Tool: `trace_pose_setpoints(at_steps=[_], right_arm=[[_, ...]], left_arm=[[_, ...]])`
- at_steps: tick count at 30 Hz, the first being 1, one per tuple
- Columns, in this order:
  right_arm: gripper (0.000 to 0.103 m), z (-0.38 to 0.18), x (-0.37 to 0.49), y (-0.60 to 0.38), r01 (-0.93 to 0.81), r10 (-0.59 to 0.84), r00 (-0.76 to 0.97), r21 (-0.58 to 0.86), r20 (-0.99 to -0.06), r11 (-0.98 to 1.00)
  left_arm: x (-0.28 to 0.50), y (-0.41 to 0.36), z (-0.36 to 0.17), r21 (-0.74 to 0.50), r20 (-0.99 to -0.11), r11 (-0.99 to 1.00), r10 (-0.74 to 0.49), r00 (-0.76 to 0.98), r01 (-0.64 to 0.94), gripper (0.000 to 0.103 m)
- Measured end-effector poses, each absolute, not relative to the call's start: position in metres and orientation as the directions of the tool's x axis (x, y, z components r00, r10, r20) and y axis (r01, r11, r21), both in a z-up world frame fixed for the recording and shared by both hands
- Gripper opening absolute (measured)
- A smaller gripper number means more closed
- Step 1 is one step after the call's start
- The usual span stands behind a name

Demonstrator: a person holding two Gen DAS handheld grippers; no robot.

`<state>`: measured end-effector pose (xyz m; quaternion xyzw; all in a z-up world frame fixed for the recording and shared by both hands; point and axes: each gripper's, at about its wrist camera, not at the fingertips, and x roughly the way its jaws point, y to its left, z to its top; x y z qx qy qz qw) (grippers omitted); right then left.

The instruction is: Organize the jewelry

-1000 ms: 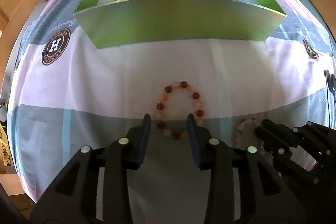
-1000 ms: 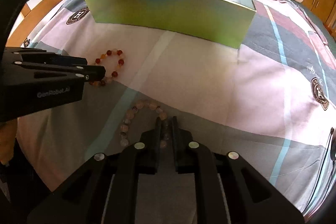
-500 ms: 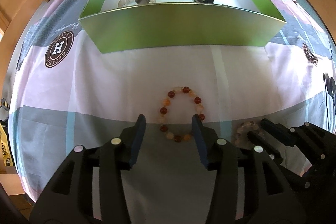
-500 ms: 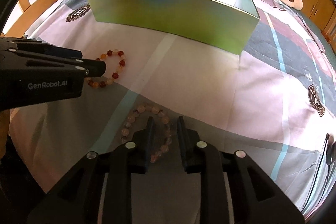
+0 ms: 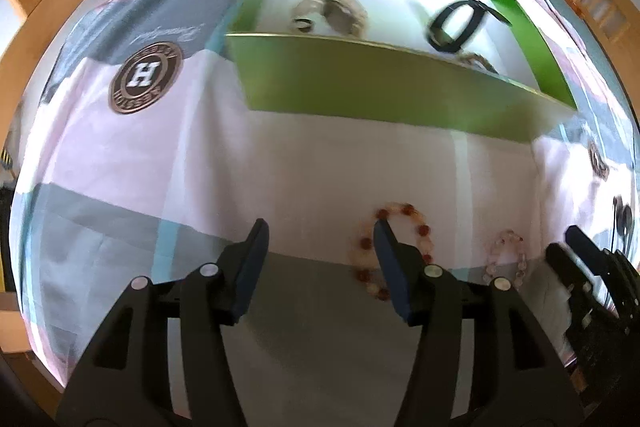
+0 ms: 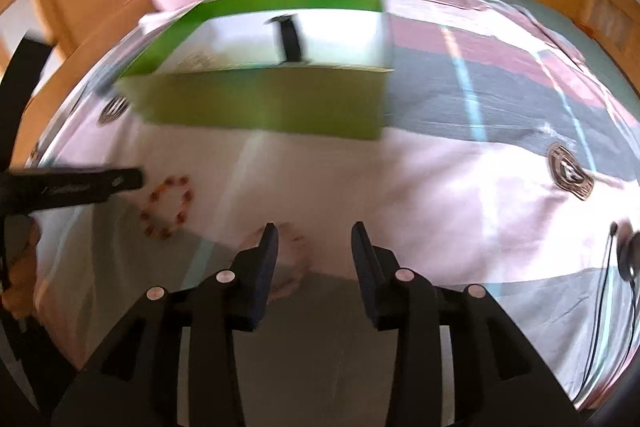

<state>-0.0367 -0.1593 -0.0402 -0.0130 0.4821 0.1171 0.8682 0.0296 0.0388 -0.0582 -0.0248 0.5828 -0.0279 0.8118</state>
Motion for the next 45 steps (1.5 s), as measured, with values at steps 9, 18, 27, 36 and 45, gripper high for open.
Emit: trace_pose_setpoints(at_steps=[9, 18, 27, 36, 45], right_arm=[[0.041, -0.071, -0.045, -0.111, -0.352, 0.198, 0.419, 0.042, -0.886, 0.935], [0.025, -0.059, -0.054, -0.125, -0.377, 0.345, 0.374, 0.199, -0.861, 0.905], [0.040, -0.059, -0.051, -0.128, -0.338, 0.332, 0.384, 0.203, -0.862, 0.919], [0.043, -0.072, -0.055, -0.106, -0.369, 0.288, 0.370, 0.145, -0.883, 0.918], [0.043, -0.073, -0.046, -0.102, -0.348, 0.264, 0.384, 0.126, -0.885, 0.929]], left_arm=[[0.030, 0.019, -0.078, 0.015, -0.958, 0.999, 0.000, 0.288, 0.050, 0.062], [0.037, 0.027, -0.081, 0.006, -0.962, 1.000, 0.002, 0.274, 0.015, 0.063], [0.039, 0.027, -0.083, 0.005, -0.962, 1.000, 0.002, 0.273, 0.008, 0.063], [0.037, 0.027, -0.087, 0.027, -0.965, 1.000, 0.023, 0.260, 0.013, 0.065], [0.037, 0.030, -0.088, -0.009, -0.968, 1.000, -0.011, 0.251, 0.009, 0.072]])
